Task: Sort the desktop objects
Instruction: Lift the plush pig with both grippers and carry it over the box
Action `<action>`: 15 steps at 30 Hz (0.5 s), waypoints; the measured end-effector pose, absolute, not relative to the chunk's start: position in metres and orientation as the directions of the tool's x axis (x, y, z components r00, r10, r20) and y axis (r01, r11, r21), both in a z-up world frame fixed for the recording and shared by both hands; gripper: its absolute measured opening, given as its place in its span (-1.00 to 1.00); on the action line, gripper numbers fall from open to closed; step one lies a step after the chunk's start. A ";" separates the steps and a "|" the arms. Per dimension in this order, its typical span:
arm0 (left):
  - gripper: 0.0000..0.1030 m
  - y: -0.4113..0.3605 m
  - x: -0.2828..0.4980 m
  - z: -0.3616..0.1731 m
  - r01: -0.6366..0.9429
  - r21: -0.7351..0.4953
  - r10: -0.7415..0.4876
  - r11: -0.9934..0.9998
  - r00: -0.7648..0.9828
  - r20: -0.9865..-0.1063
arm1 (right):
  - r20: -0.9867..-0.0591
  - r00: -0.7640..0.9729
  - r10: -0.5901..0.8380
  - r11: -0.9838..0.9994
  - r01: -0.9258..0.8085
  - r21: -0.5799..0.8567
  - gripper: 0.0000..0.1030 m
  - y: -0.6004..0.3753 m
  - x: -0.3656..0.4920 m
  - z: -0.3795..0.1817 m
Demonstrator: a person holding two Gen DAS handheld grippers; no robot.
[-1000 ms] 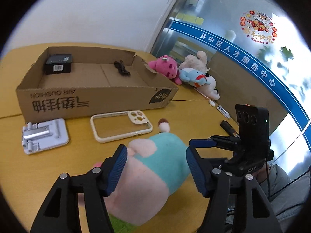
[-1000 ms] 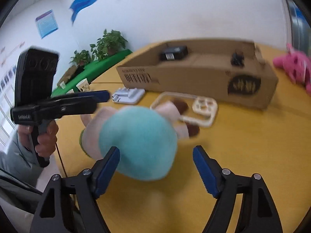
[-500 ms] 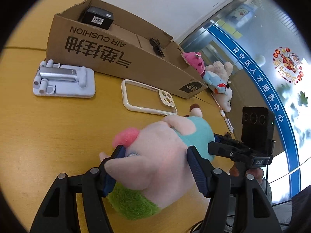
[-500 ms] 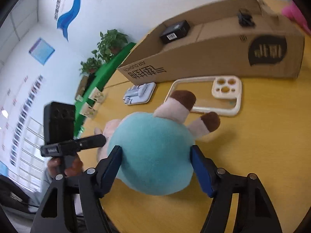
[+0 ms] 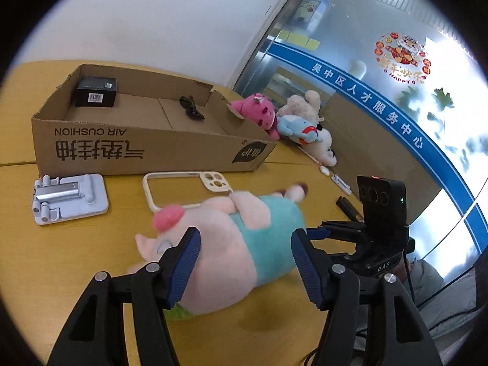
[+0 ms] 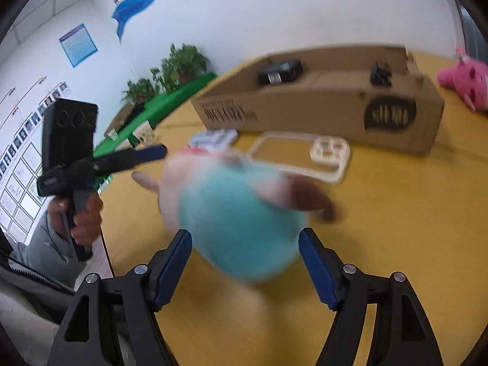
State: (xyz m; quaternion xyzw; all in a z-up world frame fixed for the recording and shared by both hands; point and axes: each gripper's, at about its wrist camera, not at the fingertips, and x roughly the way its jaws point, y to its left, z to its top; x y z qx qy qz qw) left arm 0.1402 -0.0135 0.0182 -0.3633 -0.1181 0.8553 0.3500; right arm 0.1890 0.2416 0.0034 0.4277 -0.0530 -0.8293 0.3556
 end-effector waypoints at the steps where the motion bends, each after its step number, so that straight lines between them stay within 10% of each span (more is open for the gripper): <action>1: 0.20 -0.013 0.140 0.016 -0.503 -0.444 0.668 -0.741 -0.492 -0.557 | -0.687 -0.370 -0.625 -0.750 0.527 0.398 0.53 0.245 0.190 -0.002; 15: 0.42 -0.047 0.077 -0.029 -0.255 -0.587 0.632 -0.769 -0.447 -0.634 | -0.598 -0.375 -0.708 -0.706 0.401 0.584 0.90 0.244 0.144 0.008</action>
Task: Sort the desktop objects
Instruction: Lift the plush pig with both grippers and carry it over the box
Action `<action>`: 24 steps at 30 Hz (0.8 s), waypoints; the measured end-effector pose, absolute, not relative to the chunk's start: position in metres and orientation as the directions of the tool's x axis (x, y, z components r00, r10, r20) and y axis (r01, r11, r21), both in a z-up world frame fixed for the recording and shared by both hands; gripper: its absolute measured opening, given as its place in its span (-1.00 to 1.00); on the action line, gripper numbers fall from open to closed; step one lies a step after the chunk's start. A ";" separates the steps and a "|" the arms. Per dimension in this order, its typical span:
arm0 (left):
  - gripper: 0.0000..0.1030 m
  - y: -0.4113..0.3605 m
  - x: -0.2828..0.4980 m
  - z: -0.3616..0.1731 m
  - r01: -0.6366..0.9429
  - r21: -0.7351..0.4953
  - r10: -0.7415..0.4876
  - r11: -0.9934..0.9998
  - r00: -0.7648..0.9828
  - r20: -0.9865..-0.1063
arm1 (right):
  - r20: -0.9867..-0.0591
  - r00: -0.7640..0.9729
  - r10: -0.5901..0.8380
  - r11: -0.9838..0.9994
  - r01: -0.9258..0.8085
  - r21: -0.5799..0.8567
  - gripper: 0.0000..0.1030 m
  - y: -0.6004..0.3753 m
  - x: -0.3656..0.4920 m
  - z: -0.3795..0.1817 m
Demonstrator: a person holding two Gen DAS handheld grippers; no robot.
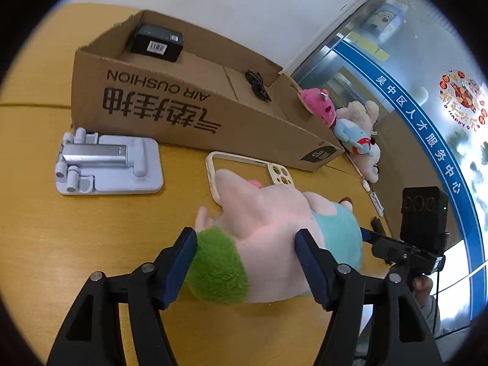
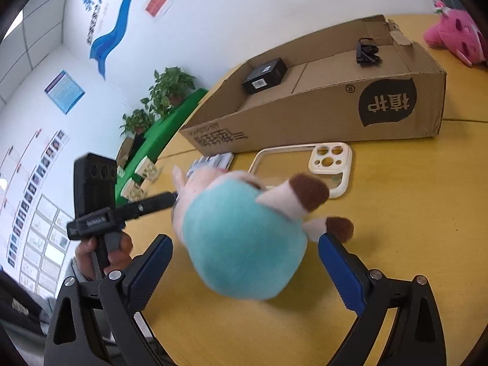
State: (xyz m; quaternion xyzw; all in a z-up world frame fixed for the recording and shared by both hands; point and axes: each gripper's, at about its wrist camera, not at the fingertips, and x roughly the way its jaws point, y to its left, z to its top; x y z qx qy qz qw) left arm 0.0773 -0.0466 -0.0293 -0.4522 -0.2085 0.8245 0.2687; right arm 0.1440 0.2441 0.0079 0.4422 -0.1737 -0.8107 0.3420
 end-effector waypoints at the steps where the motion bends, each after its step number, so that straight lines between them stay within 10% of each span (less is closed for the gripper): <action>1: 0.47 -0.047 0.075 -0.032 -0.255 -0.599 0.643 -0.759 -0.435 -0.630 | -0.607 -0.371 -0.703 -0.711 0.377 0.593 0.90 0.243 0.138 0.005; 16: 0.30 -0.033 0.084 -0.029 -0.362 -0.620 0.717 -0.696 -0.409 -0.565 | -0.702 -0.292 -0.650 -0.750 0.393 0.531 0.29 0.201 0.134 -0.003; 24: 0.30 -0.031 0.062 0.068 -0.505 -0.502 0.708 -0.702 -0.575 -0.410 | -0.558 -0.521 -0.646 -0.752 0.557 0.352 0.25 0.194 0.118 0.098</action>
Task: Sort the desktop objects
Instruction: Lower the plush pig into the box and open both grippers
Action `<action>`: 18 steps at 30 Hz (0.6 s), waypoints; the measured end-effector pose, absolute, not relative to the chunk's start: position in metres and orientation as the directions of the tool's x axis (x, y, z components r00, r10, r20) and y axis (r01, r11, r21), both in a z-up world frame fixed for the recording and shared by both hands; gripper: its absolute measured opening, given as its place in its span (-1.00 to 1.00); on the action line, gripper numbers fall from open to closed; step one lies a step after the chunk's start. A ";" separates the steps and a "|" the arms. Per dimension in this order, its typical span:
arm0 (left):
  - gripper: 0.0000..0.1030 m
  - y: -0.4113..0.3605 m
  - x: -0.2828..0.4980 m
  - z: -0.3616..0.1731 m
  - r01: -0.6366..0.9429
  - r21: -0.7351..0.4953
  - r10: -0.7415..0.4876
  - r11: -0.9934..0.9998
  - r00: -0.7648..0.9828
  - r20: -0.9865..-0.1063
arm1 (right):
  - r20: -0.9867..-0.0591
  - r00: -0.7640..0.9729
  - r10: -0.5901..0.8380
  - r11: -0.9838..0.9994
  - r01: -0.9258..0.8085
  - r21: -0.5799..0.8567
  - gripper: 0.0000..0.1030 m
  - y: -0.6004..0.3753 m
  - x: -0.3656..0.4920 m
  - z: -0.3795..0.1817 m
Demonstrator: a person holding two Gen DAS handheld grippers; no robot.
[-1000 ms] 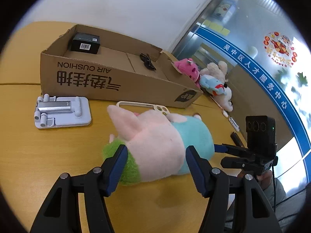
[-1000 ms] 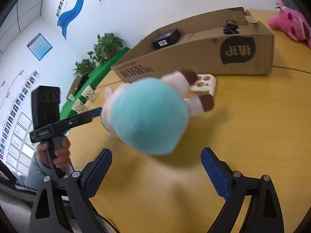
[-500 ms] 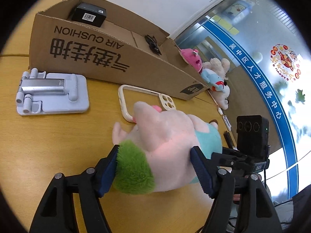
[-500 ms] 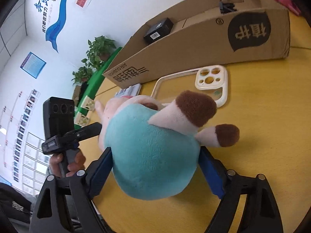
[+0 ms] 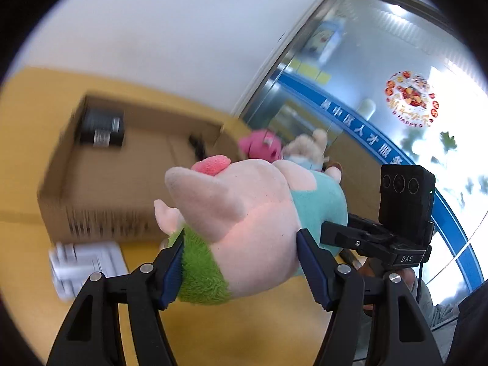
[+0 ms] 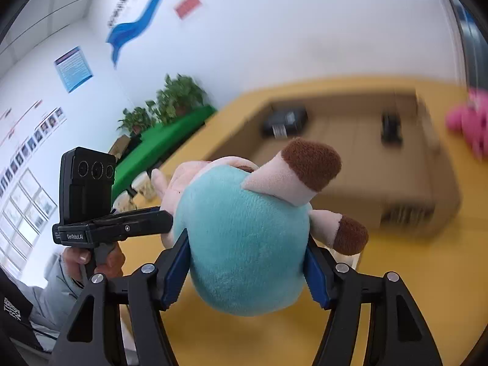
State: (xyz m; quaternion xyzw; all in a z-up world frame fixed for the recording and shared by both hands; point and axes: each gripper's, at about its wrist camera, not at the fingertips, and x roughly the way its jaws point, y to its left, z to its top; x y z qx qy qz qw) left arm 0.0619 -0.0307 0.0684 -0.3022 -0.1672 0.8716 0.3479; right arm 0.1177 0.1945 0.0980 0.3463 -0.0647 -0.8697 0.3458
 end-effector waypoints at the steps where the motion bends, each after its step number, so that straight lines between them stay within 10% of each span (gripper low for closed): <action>1: 0.30 -0.030 0.057 0.084 -0.522 -0.472 0.699 -0.710 -0.602 -0.387 | -0.534 -0.545 -0.647 -0.752 0.575 0.324 0.25 0.193 0.114 0.113; 18: 0.30 -0.031 -0.079 0.177 -0.538 -0.287 0.608 -0.793 -0.729 -0.314 | -0.354 -0.641 -0.681 -0.718 0.680 0.148 0.26 0.177 -0.028 0.225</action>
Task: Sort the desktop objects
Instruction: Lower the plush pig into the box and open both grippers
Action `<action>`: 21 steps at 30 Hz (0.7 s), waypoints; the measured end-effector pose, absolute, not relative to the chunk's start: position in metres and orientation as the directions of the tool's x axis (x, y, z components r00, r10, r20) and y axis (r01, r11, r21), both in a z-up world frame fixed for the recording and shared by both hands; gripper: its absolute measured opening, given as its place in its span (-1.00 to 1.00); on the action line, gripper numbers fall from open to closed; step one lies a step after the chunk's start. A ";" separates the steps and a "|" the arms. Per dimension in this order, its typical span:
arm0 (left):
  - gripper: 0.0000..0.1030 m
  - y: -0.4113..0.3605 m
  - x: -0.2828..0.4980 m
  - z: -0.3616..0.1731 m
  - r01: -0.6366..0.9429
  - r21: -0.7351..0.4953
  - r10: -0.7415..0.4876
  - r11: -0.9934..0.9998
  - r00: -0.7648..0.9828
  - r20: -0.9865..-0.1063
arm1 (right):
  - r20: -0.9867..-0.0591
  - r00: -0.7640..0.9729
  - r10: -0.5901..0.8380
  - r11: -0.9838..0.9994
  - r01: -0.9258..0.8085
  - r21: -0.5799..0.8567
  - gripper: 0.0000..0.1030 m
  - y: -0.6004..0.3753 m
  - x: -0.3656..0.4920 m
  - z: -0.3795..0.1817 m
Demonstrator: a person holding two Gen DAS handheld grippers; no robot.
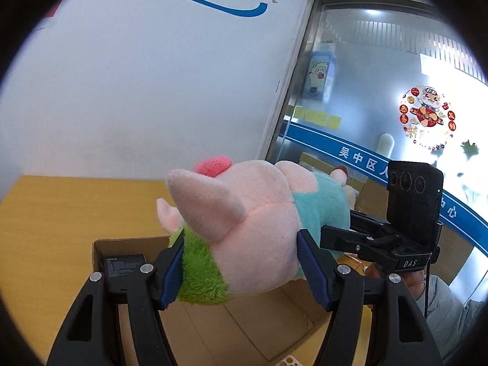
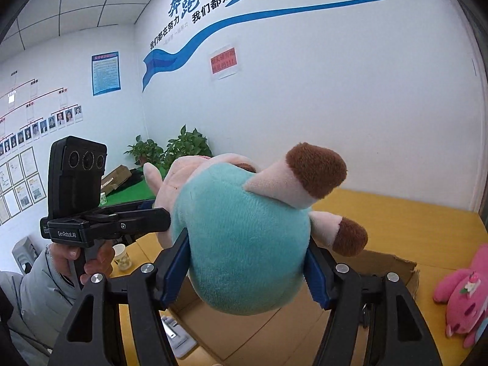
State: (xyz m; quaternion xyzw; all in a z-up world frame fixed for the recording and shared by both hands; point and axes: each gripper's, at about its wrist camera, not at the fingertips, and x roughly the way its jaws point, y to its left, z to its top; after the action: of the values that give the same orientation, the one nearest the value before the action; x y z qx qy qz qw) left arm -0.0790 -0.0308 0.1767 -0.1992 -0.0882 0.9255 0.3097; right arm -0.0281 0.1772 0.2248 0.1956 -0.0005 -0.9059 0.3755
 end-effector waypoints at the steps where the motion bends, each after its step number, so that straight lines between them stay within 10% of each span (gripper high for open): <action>1: 0.30 -0.030 -0.093 0.174 -0.530 -0.293 0.604 -0.796 -0.729 -0.322 | -0.357 -0.639 -0.681 -0.717 0.680 0.151 0.26 0.177 -0.043 0.223; 21: 0.30 0.005 -0.292 0.004 -0.207 -0.480 0.518 -0.853 -0.451 -0.726 | -0.630 -0.397 -0.668 -0.736 0.476 0.481 0.31 0.198 -0.303 0.030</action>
State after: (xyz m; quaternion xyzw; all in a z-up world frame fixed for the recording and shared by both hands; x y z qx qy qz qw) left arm -0.2923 0.0048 0.0044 -0.4767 -0.1632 0.8361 0.2168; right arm -0.3028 0.1982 0.0300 0.4269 -0.1122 -0.8281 0.3455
